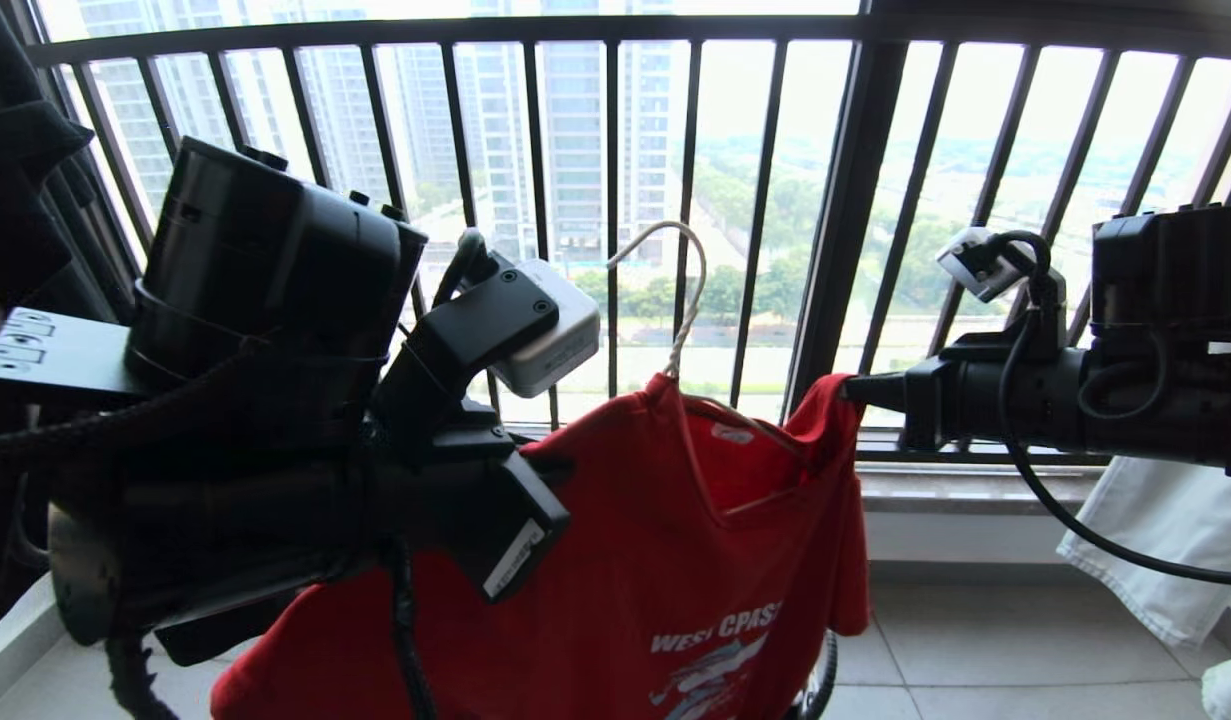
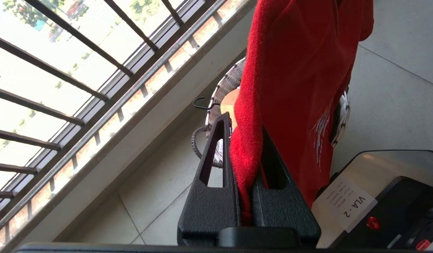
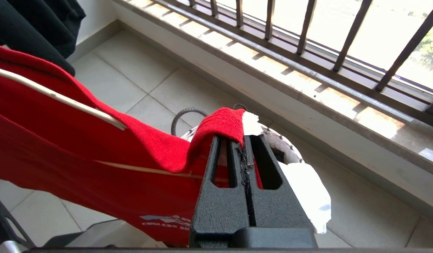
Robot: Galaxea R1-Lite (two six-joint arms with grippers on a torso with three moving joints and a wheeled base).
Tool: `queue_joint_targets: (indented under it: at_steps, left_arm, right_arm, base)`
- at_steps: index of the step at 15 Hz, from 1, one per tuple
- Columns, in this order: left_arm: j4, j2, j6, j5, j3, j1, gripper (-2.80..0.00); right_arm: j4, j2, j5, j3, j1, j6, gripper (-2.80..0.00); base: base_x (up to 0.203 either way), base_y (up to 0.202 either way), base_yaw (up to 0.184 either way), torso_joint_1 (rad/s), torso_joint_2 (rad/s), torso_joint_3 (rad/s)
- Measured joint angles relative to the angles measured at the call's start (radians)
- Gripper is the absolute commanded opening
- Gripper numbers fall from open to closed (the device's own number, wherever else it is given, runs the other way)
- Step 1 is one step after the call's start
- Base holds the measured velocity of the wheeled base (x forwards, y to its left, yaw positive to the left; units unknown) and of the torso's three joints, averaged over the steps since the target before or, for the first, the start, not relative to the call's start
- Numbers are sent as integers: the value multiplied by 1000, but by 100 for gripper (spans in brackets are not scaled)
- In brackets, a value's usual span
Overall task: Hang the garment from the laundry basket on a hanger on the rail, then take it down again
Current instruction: Hang the clothes on the clothes rack
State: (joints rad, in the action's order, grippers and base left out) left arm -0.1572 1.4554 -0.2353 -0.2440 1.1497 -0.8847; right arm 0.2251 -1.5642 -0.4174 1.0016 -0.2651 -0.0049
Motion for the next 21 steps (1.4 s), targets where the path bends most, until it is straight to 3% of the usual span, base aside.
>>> queue_joint_targets:
  at_steps: [9, 14, 21]
  left_arm:
    - [100, 132, 46, 1, -19, -43, -280]
    - [107, 177, 106, 27, -31, -83, -280]
    - [105, 140, 122, 69, -59, -90, -280]
  right_arm:
    - [2, 22, -6, -31, -2, -62, -280]
    - [6, 35, -2, -77, 3, -194, -280]
    - [9, 45, -17, -119, 122, -401, -280]
  base:
    - [0, 0, 0, 0, 0, 0]
    - [0, 0, 0, 0, 0, 0]
    - [0, 0, 0, 0, 0, 0]
